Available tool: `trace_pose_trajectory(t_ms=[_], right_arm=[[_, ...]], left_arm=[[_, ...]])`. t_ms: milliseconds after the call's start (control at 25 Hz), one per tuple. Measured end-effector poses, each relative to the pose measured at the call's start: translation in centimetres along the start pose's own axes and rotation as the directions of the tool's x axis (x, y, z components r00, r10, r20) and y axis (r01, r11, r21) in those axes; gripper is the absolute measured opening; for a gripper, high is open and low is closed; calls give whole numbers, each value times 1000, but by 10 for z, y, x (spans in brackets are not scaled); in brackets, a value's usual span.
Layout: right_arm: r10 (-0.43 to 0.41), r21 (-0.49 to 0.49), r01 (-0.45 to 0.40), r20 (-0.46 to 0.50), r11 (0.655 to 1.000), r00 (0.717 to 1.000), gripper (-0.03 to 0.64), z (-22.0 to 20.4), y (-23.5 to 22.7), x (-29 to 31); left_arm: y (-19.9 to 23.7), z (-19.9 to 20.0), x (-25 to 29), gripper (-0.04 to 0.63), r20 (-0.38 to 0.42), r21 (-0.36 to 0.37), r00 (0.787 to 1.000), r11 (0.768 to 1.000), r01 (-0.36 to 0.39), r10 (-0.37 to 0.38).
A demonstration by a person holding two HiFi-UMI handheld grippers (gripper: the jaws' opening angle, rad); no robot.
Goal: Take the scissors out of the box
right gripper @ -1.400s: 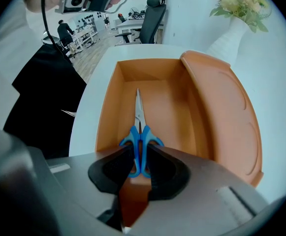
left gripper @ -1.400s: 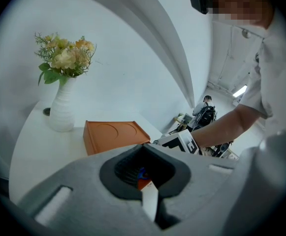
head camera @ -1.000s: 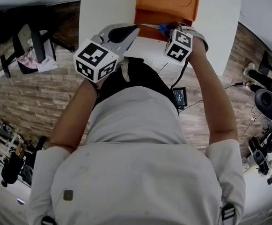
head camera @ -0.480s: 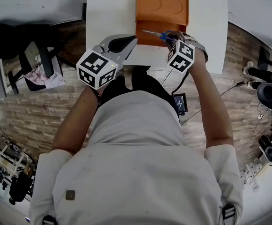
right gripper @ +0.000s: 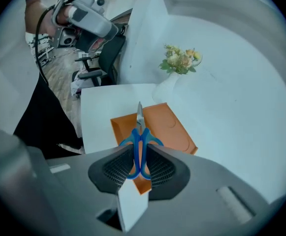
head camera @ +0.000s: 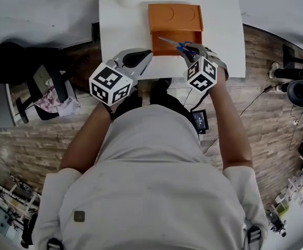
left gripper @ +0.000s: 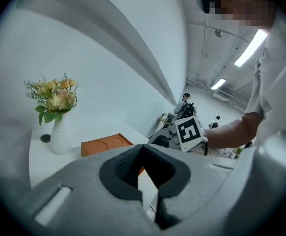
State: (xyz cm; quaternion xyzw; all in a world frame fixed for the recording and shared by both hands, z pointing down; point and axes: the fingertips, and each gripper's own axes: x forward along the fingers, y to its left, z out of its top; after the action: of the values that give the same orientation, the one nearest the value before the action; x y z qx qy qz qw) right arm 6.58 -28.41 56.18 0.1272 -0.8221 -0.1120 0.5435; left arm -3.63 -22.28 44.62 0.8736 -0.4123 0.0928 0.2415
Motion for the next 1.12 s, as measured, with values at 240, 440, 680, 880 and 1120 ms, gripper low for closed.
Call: trace_pose_trajectory(t_ms=[240, 440, 680, 880, 1120], right_arm=[[-87, 129, 78, 59, 989, 995, 98, 23, 7, -31], [-156, 233, 131, 92, 964, 984, 97, 38, 20, -52], [-263, 368, 197, 139, 909, 955, 97, 58, 29, -79], [-342, 469, 237, 151, 851, 927, 97, 69, 39, -99], [-423, 532, 299, 126, 793, 897, 98, 73, 60, -123]], left_arm=[[-5, 11, -23, 3, 18, 45, 999, 998, 43, -43], [-8, 19, -39, 3, 26, 83, 996, 993, 81, -83], [-12, 20, -58, 4, 22, 118, 991, 984, 131, -134], [-15, 20, -71, 4, 11, 150, 983, 972, 179, -182], [-28, 14, -83, 3, -9, 169, 969, 954, 247, -249]])
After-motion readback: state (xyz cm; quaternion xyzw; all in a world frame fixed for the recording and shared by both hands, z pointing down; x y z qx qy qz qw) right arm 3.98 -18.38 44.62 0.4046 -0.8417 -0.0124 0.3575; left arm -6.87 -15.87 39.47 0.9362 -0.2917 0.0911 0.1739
